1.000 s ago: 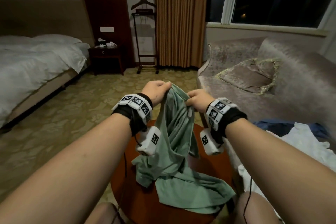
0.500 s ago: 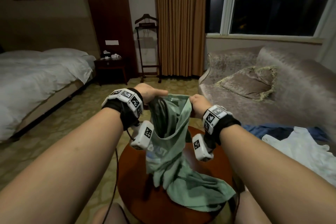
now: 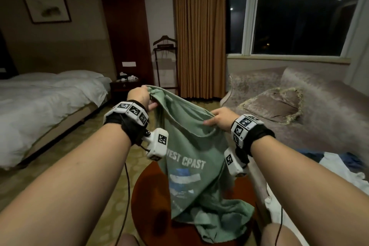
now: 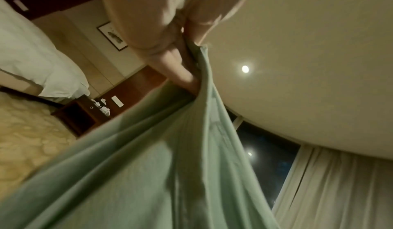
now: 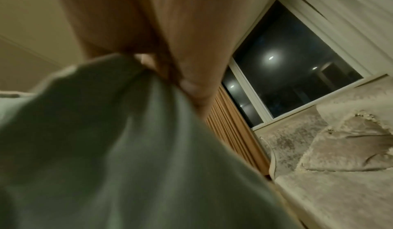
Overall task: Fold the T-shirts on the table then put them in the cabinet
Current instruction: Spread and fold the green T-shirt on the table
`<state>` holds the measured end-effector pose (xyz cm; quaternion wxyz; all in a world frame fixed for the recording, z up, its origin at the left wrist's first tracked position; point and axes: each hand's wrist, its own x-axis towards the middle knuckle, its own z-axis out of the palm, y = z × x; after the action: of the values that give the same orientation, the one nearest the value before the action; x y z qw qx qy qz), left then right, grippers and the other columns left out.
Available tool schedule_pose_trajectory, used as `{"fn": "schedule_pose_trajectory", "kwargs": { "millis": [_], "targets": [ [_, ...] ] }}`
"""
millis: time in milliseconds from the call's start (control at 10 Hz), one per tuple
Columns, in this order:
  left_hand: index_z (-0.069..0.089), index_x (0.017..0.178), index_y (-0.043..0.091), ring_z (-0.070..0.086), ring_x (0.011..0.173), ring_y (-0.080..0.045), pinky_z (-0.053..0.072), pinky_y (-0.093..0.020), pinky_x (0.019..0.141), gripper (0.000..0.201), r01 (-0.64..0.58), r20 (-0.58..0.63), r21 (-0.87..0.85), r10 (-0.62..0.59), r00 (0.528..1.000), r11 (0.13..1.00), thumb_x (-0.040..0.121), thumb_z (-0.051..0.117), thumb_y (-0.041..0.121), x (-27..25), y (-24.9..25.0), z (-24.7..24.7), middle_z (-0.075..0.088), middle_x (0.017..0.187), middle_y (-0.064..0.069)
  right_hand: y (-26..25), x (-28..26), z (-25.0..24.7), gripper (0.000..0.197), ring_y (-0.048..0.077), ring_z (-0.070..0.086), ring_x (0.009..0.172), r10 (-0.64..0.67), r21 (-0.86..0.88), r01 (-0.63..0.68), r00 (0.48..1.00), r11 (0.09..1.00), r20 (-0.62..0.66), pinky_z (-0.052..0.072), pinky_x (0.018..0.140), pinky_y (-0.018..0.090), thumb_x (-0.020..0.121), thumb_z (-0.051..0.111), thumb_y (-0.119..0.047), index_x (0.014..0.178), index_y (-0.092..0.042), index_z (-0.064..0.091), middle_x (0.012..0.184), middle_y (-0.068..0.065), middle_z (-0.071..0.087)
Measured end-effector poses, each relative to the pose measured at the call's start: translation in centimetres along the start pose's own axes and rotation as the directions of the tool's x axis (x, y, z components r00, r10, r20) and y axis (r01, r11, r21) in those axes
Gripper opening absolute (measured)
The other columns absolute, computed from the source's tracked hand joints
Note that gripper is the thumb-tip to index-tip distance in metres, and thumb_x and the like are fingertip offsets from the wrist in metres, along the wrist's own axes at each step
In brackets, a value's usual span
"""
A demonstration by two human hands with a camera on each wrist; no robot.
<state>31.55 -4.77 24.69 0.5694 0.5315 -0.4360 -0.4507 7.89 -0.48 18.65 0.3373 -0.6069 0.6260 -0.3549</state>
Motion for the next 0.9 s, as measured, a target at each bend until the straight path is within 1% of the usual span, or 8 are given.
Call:
{"fn": "schedule_pose_trajectory", "kwargs": {
  "millis": [100, 200, 400, 500, 600, 700, 800, 900],
  "targets": [
    [0.045, 0.135, 0.002, 0.055, 0.066, -0.011, 0.050, -0.023, 0.055, 0.039, -0.082, -0.051, -0.040, 0.080, 0.996, 0.996, 0.101, 0.037, 0.020, 0.3, 1.4, -0.4, 0.053, 0.088, -0.001, 0.1, 0.1, -0.6, 0.024, 0.023, 0.056, 0.069, 0.049, -0.084, -0.054, 0.997, 0.995, -0.067, 0.051, 0.065, 0.033, 0.084, 0.069, -0.012, 0.100, 0.006, 0.070, 0.079, 0.015, 0.065],
    [0.058, 0.112, 0.013, 0.061, 0.087, -0.024, 0.054, -0.035, 0.084, 0.027, -0.176, -0.141, 0.001, 0.175, 0.974, 0.984, 0.099, 0.038, 0.024, 0.7, 2.1, -1.0, 0.061, 0.097, -0.006, -0.8, -0.3, -1.5, 0.025, 0.024, 0.058, 0.079, 0.008, -0.171, -0.033, 0.990, 0.985, -0.141, 0.049, 0.073, 0.033, 0.088, 0.062, -0.011, 0.108, 0.004, 0.067, 0.087, 0.011, 0.062],
    [0.055, 0.118, 0.001, 0.051, 0.114, -0.035, 0.037, -0.033, 0.089, 0.037, -0.233, -0.213, 0.450, 0.357, 0.909, 0.862, 0.102, 0.030, 0.023, -1.1, 4.7, -2.2, 0.056, 0.125, -0.019, -5.7, 0.2, -4.3, 0.026, 0.025, 0.046, 0.069, -0.131, -0.074, 0.109, 0.862, 0.991, -0.489, 0.031, 0.058, 0.031, 0.092, 0.048, -0.020, 0.069, -0.009, 0.048, 0.067, 0.009, 0.047],
    [0.050, 0.123, -0.004, 0.046, 0.122, -0.037, 0.034, -0.034, 0.097, 0.040, -0.257, -0.133, 0.579, 0.401, 0.906, 0.773, 0.104, 0.025, 0.019, -1.5, 5.3, -2.7, 0.050, 0.133, -0.024, -8.0, -0.3, -5.1, 0.027, 0.029, 0.050, 0.082, -0.117, -0.080, 0.086, 0.815, 0.993, -0.568, 0.035, 0.071, 0.030, 0.092, 0.044, -0.027, 0.072, -0.009, 0.051, 0.082, 0.013, 0.056],
    [0.049, 0.126, -0.007, 0.043, 0.126, -0.039, 0.031, -0.039, 0.103, 0.042, -0.274, 0.001, 0.659, 0.364, 0.932, 0.701, 0.103, 0.023, 0.016, -3.1, 5.8, -2.6, 0.046, 0.136, -0.027, -8.5, -0.8, -5.9, 0.040, 0.037, 0.054, 0.104, -0.095, -0.134, 0.014, 0.780, 0.991, -0.618, 0.041, 0.086, 0.037, 0.092, 0.039, -0.033, 0.105, -0.002, 0.060, 0.113, 0.022, 0.060],
    [0.054, 0.125, 0.003, 0.049, 0.121, -0.031, 0.035, -0.035, 0.097, 0.059, -0.340, 0.206, 0.685, 0.276, 0.939, 0.644, 0.100, 0.031, 0.051, -3.9, 5.8, -2.8, 0.056, 0.126, -0.017, -8.1, -1.5, -6.5, 0.051, 0.040, 0.050, 0.118, -0.033, -0.169, -0.096, 0.774, 0.981, -0.632, 0.039, 0.095, 0.040, 0.093, 0.035, -0.036, 0.124, 0.000, 0.054, 0.130, 0.025, 0.053],
    [0.060, 0.103, 0.017, 0.056, 0.094, -0.015, 0.040, -0.027, 0.080, 0.041, -0.394, 0.350, 0.668, 0.201, 0.915, 0.631, 0.084, 0.063, 0.053, -4.9, 5.4, -3.1, 0.060, 0.096, 0.006, -7.2, -2.3, -7.0, 0.056, 0.040, 0.048, 0.122, 0.017, -0.207, -0.182, 0.789, 0.961, -0.614, 0.037, 0.099, 0.042, 0.092, 0.033, -0.038, 0.130, 0.001, 0.049, 0.134, 0.025, 0.050],
    [0.067, 0.110, 0.009, 0.061, 0.078, -0.012, 0.049, -0.021, 0.070, 0.027, -0.390, 0.415, 0.638, 0.130, 0.901, 0.664, 0.087, 0.068, 0.022, -5.0, 4.8, -3.0, 0.066, 0.093, 0.001, -6.6, -3.0, -7.3, 0.057, 0.039, 0.048, 0.122, 0.064, -0.214, -0.230, 0.810, 0.949, -0.583, 0.037, 0.099, 0.041, 0.093, 0.033, -0.038, 0.131, 0.002, 0.049, 0.136, 0.025, 0.049]
  ]
}}
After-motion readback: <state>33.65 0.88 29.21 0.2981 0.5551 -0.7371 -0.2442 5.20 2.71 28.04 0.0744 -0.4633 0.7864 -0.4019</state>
